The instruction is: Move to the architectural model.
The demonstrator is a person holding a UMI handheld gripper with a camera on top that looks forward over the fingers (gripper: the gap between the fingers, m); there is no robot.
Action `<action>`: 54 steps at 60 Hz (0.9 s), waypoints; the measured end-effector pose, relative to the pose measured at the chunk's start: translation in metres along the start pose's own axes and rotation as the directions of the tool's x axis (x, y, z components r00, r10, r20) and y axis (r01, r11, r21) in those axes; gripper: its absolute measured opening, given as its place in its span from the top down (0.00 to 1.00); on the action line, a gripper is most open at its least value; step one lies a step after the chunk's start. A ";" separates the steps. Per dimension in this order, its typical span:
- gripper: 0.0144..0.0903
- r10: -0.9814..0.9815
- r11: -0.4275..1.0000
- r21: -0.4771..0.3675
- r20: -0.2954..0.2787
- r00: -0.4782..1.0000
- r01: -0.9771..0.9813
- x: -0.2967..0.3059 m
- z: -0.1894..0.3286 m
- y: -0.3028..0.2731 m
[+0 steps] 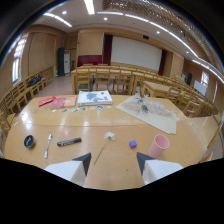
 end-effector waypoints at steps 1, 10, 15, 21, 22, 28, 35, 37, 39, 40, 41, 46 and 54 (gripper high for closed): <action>0.06 0.003 1.000 -0.001 -0.005 1.000 -0.003 0.004 0.005 -0.003; 0.05 0.026 1.000 -0.003 -0.048 0.999 -0.026 0.044 0.070 -0.038; 0.06 0.038 0.999 -0.008 -0.065 0.997 -0.038 0.066 0.113 -0.062; 0.05 0.065 0.997 -0.028 -0.077 0.995 -0.067 0.091 0.168 -0.087; 0.06 0.068 0.997 -0.033 -0.079 0.995 -0.071 0.095 0.177 -0.091; 0.05 0.078 0.995 -0.053 -0.094 0.993 -0.083 0.116 0.229 -0.110; 0.06 0.079 0.993 -0.080 -0.115 0.990 -0.089 0.142 0.284 -0.122; 0.06 0.080 0.992 -0.088 -0.120 0.990 -0.091 0.148 0.298 -0.124; 0.05 0.080 0.991 -0.096 -0.123 0.989 -0.092 0.153 0.310 -0.126; 0.06 0.080 0.991 -0.099 -0.124 0.989 -0.092 0.156 0.316 -0.126; 0.06 0.078 0.990 -0.103 -0.127 0.989 -0.092 0.159 0.322 -0.127; 0.06 0.070 0.989 -0.118 -0.137 0.988 -0.087 0.172 0.346 -0.126; 0.05 0.065 0.987 -0.139 -0.143 0.988 -0.085 0.185 0.377 -0.122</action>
